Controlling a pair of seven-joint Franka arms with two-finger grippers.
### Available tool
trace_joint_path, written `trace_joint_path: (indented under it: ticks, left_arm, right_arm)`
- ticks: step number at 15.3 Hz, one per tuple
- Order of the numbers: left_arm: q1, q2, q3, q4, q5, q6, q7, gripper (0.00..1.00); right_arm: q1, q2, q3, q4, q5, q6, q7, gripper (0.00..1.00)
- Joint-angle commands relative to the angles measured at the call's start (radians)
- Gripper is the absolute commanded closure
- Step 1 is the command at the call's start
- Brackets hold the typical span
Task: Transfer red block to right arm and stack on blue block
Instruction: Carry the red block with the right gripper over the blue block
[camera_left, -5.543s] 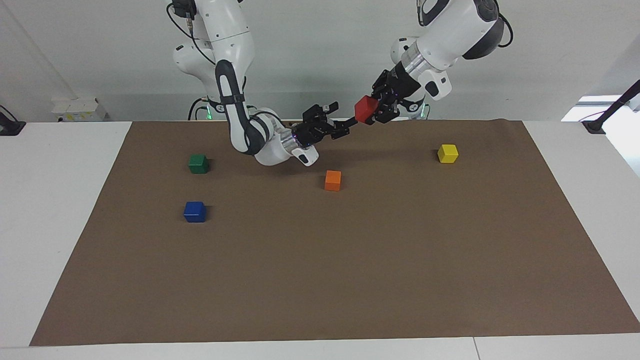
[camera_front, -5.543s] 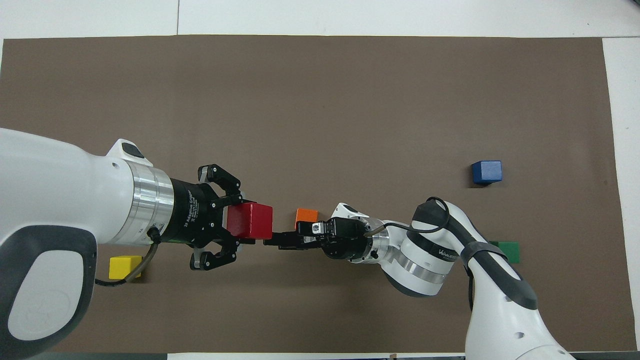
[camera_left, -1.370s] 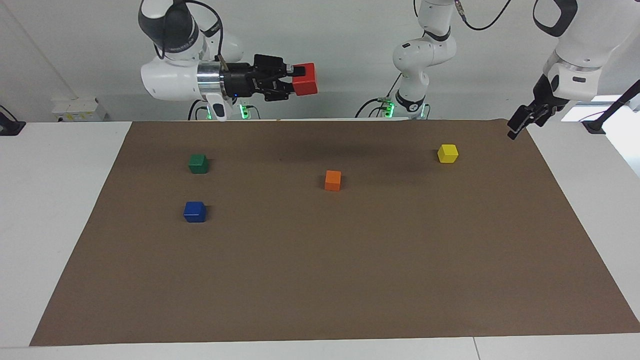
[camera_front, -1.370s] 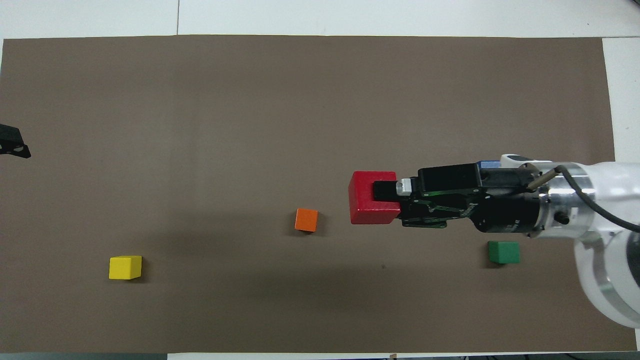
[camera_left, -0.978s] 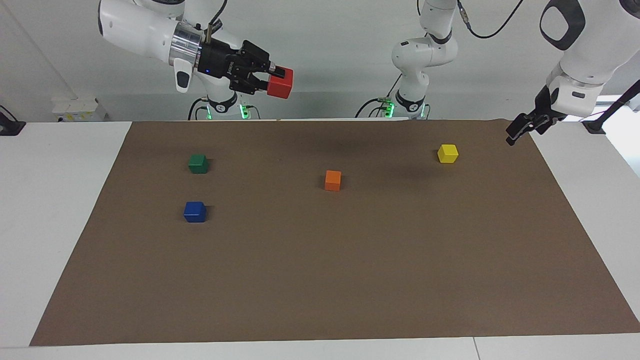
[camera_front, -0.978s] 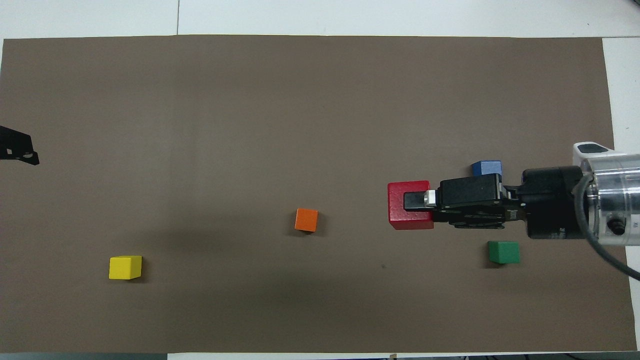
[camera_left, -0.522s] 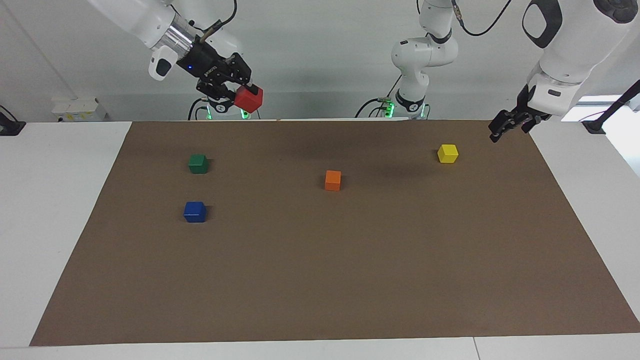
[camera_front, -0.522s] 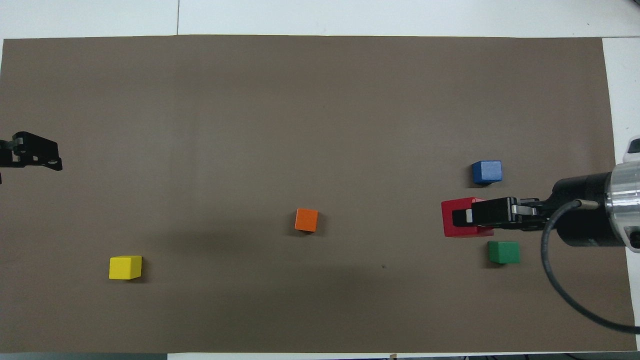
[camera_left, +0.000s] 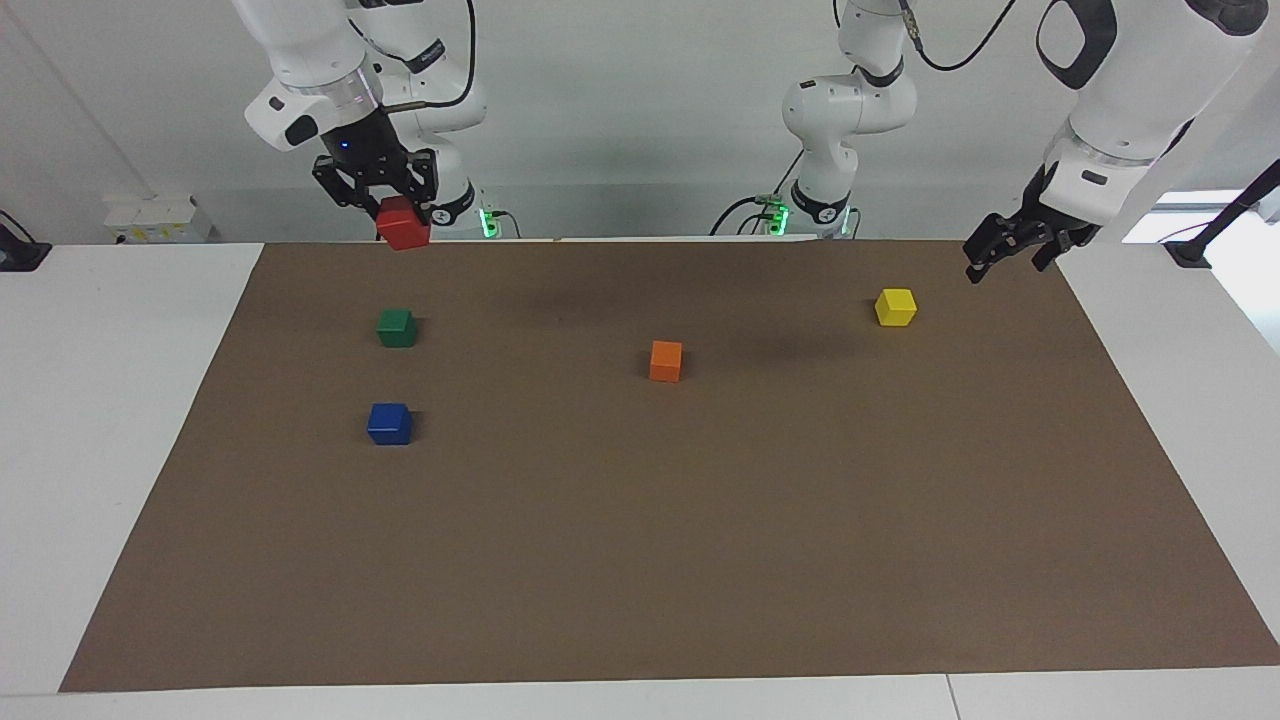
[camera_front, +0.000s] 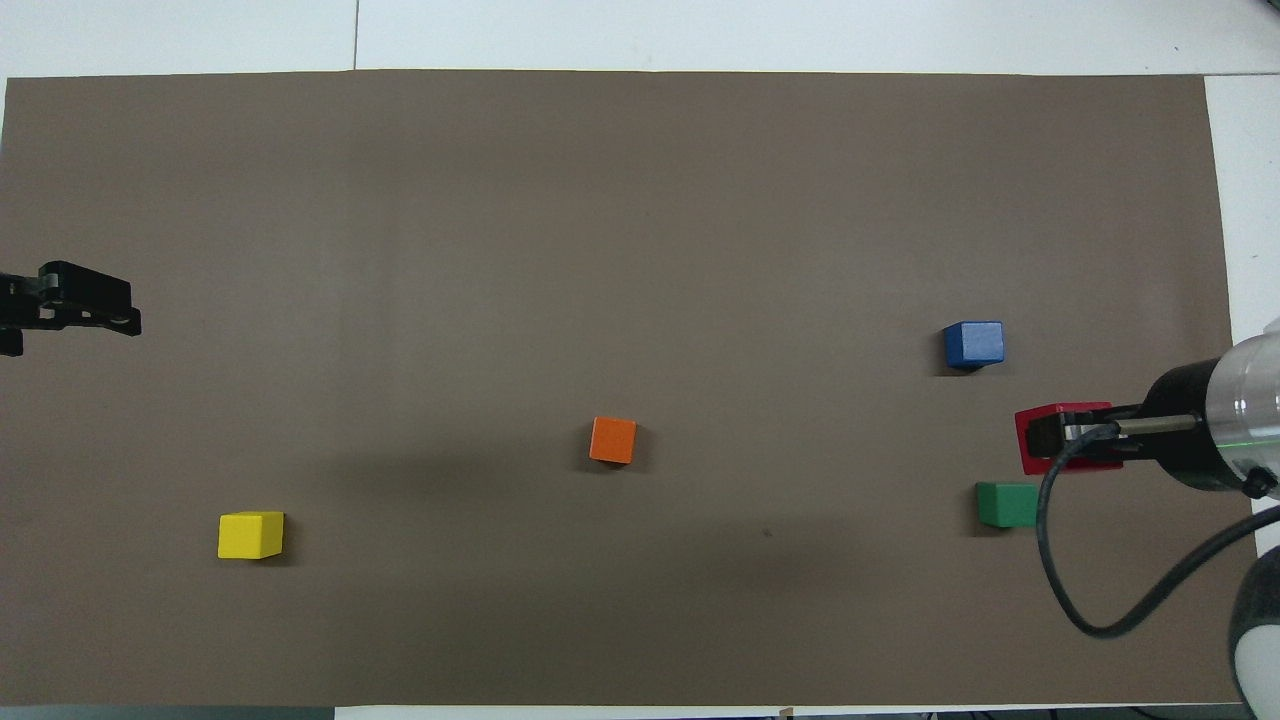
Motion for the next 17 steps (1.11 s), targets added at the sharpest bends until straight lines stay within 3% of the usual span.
trace_joint_path:
  ticks: [1,8,17]
  left_arm:
    - [-0.005,-0.019,0.017,-0.016,-0.018,0.043,0.026,0.00]
    - [-0.003,-0.021,0.015,-0.018,-0.018,0.049,0.025,0.00]
    - [-0.003,-0.027,0.007,-0.021,-0.018,0.052,0.025,0.00]
  right_arm:
    - [-0.008,0.008,0.005,-0.056,-0.094,0.037,0.034,1.00]
    - [-0.068,0.129,0.005,-0.198,-0.159,0.309,0.062,1.00]
    - [-0.108,0.284,0.005,-0.304,-0.231,0.676,0.073,1.00]
